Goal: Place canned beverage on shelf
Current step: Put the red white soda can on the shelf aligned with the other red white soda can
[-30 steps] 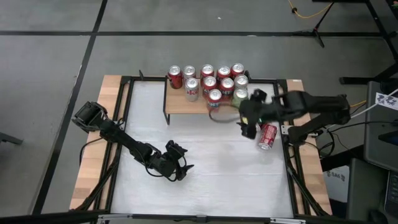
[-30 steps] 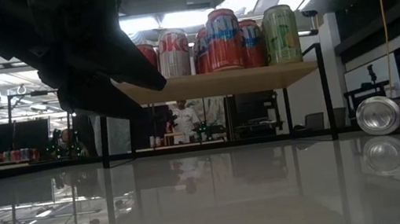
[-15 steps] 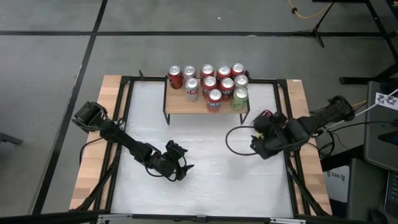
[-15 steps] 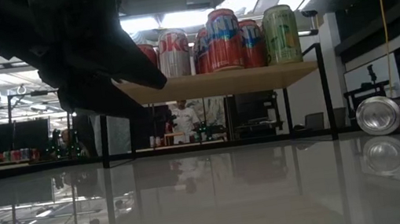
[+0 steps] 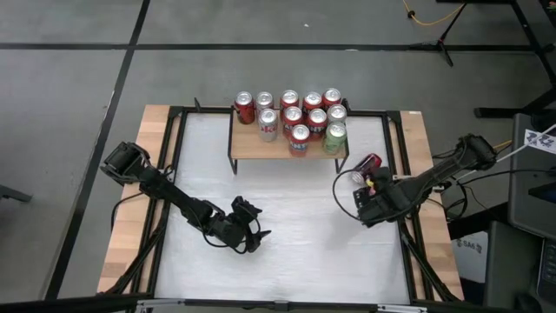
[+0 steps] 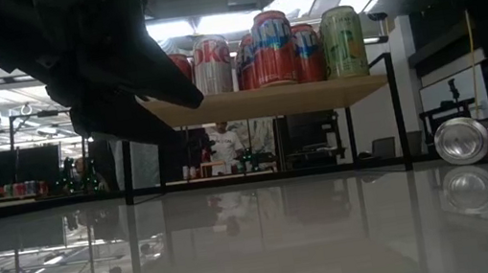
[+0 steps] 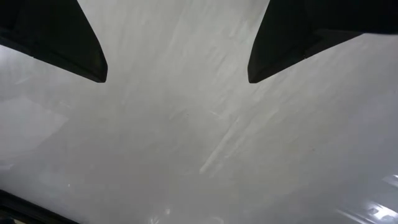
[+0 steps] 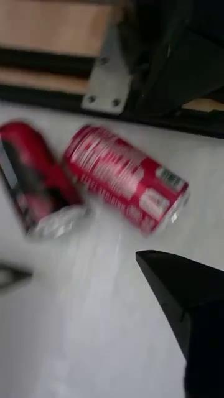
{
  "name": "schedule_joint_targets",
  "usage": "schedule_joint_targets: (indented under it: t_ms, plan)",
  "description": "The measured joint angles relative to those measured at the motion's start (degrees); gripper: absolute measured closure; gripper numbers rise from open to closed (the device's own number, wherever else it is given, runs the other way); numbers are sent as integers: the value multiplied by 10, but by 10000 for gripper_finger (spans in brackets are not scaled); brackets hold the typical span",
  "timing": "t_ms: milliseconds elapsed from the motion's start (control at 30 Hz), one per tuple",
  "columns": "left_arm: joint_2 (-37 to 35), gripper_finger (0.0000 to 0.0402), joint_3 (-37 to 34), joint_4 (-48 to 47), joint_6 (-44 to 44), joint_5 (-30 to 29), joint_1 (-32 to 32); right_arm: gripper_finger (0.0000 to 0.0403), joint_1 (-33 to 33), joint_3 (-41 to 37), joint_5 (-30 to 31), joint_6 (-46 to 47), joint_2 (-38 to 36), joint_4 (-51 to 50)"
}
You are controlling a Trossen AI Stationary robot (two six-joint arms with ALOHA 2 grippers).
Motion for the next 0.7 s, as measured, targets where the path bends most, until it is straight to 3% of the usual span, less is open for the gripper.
schedule_joint_targets:
  t_ms: [200, 467, 700]
  plan:
    - [0, 17, 0, 0, 0, 0, 0, 40, 0, -70, -22, 76, 0, 38]
    - [0, 17, 0, 0, 0, 0, 0, 40, 0, -149, -22, 76, 0, 147]
    - [0, 17, 0, 0, 0, 0, 1, 40, 0, -165, -13, 76, 0, 168]
